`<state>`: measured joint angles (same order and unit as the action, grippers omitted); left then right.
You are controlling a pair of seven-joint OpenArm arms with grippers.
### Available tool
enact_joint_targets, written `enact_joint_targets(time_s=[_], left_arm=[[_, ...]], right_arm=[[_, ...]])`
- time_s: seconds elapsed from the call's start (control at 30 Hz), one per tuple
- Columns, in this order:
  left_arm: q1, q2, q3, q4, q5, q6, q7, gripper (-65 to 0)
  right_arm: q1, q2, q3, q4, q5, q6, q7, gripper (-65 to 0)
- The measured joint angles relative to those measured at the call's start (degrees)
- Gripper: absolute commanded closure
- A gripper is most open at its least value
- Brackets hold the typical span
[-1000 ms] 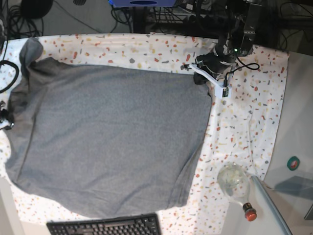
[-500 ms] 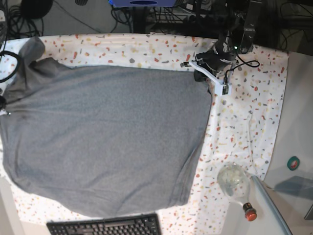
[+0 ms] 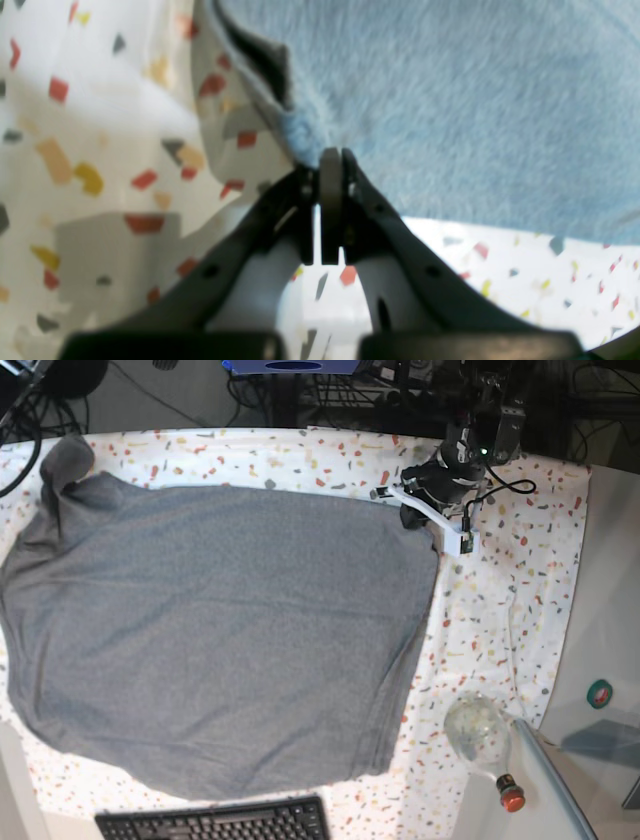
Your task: Layout the t-shirt on the table in an organized manner, then fold the t-shirt properly
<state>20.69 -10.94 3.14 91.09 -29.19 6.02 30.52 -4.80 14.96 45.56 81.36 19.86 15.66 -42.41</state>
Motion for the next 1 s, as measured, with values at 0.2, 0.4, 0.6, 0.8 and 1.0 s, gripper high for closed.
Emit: enact_joint_targets(time_s=[0.2, 0.4, 0.6, 0.8, 1.0], left_arm=[[0.24, -0.11, -0.04, -0.04, -0.07, 0.02, 0.11, -25.8], [-0.02, -0.17, -0.07, -0.04, 0.02, 0.02, -0.31, -42.5], [2.56, 1.42, -6.19, 0.0, -0.76, -0.94, -0.52, -43.6], [4.35, 3.93, -16.55, -0.28, 0.28, -2.03, -0.48, -43.6], [3.21, 4.39, -15.8, -3.43, -0.35, -4.98, -1.38, -43.6]], right_arm=[[-8.39, -6.08, 5.49, 16.63, -0.52, 19.96, -11.15, -37.5], [-6.19, -6.12, 5.44, 5.88, -0.31, 22.38, -11.21, -43.1], [-6.38, -7.04, 5.53, 5.4, -0.28, 22.38, -11.19, -43.1], [-6.69, -7.41, 5.6, 6.16, -0.33, 22.51, -11.43, -43.1], [-7.19, -7.39, 5.6, 6.4, -0.26, 22.49, -11.19, -43.1]])
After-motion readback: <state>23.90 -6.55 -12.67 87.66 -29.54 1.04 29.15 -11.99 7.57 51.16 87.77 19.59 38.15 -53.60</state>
